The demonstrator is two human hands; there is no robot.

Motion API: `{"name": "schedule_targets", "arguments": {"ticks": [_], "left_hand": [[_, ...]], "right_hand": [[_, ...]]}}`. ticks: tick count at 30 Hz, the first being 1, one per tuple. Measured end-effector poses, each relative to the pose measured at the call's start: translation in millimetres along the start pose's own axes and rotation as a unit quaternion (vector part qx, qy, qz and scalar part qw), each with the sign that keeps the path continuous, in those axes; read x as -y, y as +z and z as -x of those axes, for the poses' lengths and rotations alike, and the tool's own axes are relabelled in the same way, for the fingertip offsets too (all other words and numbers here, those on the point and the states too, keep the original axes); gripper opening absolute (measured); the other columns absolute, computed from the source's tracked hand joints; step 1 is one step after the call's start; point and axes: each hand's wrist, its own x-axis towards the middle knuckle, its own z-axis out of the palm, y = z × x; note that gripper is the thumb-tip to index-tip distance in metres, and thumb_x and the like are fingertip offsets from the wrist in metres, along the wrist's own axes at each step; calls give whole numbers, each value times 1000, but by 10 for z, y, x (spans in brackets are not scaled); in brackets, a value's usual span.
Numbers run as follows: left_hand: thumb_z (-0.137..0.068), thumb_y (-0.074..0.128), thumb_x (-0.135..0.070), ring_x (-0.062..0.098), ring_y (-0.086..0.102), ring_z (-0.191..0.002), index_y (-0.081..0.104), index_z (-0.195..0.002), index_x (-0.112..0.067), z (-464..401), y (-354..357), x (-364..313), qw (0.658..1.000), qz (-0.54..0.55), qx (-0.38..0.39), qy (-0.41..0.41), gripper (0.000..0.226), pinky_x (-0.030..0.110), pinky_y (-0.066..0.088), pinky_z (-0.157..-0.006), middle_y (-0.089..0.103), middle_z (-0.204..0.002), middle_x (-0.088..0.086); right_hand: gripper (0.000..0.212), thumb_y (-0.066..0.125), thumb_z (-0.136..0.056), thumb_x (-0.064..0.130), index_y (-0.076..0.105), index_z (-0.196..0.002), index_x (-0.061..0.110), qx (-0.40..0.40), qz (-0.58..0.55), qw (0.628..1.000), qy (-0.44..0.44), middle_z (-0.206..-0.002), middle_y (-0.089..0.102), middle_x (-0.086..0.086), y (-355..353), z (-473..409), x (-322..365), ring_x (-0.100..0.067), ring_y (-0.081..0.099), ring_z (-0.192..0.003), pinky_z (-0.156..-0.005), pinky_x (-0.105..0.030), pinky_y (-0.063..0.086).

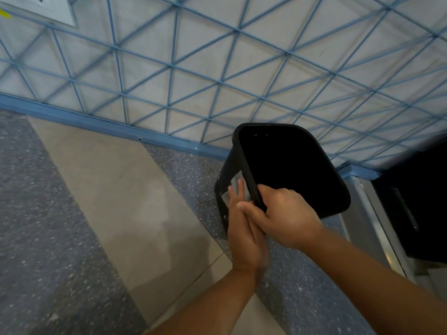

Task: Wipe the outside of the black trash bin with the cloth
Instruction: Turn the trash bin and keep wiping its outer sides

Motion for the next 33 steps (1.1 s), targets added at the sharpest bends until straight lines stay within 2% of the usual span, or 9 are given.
{"name": "schedule_targets", "arguments": {"ticks": [3,6,11,14,17,21,26,29,33], "left_hand": [[-111,33,-28,12,17,-161,22,-155,-48,-16,-128,19,999,29,21,23,50,42,22,-132,26,-172,-8],[-102,41,-58,9,20,-160,29,-150,-47,-138,-124,-65,997,56,-13,-53,50,44,22,-131,30,-169,-9],[-110,33,-26,13,22,-160,24,-155,-45,3,-101,7,999,31,5,28,49,45,25,-130,31,-169,-10],[-104,33,-55,4,19,-159,28,-143,-70,-144,-95,-7,995,80,-10,-63,42,46,22,-132,28,-162,-32],[-111,36,-36,7,22,-159,26,-150,-51,11,-27,-122,996,90,2,-21,44,34,24,-131,28,-166,-19],[-107,32,-36,-8,25,-154,27,-149,-51,55,-249,242,999,-2,38,-32,45,23,24,-128,28,-158,-35],[-96,22,-72,30,54,-141,56,-145,-8,-95,-503,654,973,-15,-110,-203,87,54,40,-119,59,-149,13],[-99,28,-68,24,46,-148,46,-155,-18,-197,-379,563,965,71,-39,-250,77,49,35,-125,52,-156,7],[-73,35,-101,12,31,-156,37,-157,-42,-396,-50,793,947,165,-17,-276,102,49,22,-130,38,-166,-11]], "right_hand": [[48,28,-89,65,51,-85,23,-3,0,1000,3,-68,60,2,-8,11,29,-18,61,-64,-63,-42,53],[46,29,-90,61,50,-81,22,-5,-12,1000,3,-64,59,2,-12,-2,52,-17,59,-59,-60,-42,52],[41,32,-93,54,52,-85,20,1,-8,1000,-5,-63,59,1,-22,31,29,-18,59,-57,-59,-43,52],[45,28,-90,58,53,-84,21,-3,-5,1000,-2,-63,59,1,-19,25,32,-18,59,-58,-60,-42,52],[42,30,-91,56,51,-81,21,5,-6,1000,-3,-62,58,1,-22,12,15,-17,58,-56,-58,-42,51],[36,34,-95,50,52,-86,20,10,2,1000,3,-67,60,0,-24,27,40,-19,60,-62,-64,-43,52],[34,33,-99,46,50,-89,18,35,21,999,9,-70,60,-3,-67,29,80,-23,61,-67,-67,-41,51],[32,33,-100,43,50,-92,17,47,24,998,20,-73,60,-5,-79,25,139,-23,61,-70,-68,-39,51],[33,36,-100,42,52,-92,15,49,3,998,33,-76,63,-8,-45,6,160,-26,62,-71,-69,-43,52]]}}
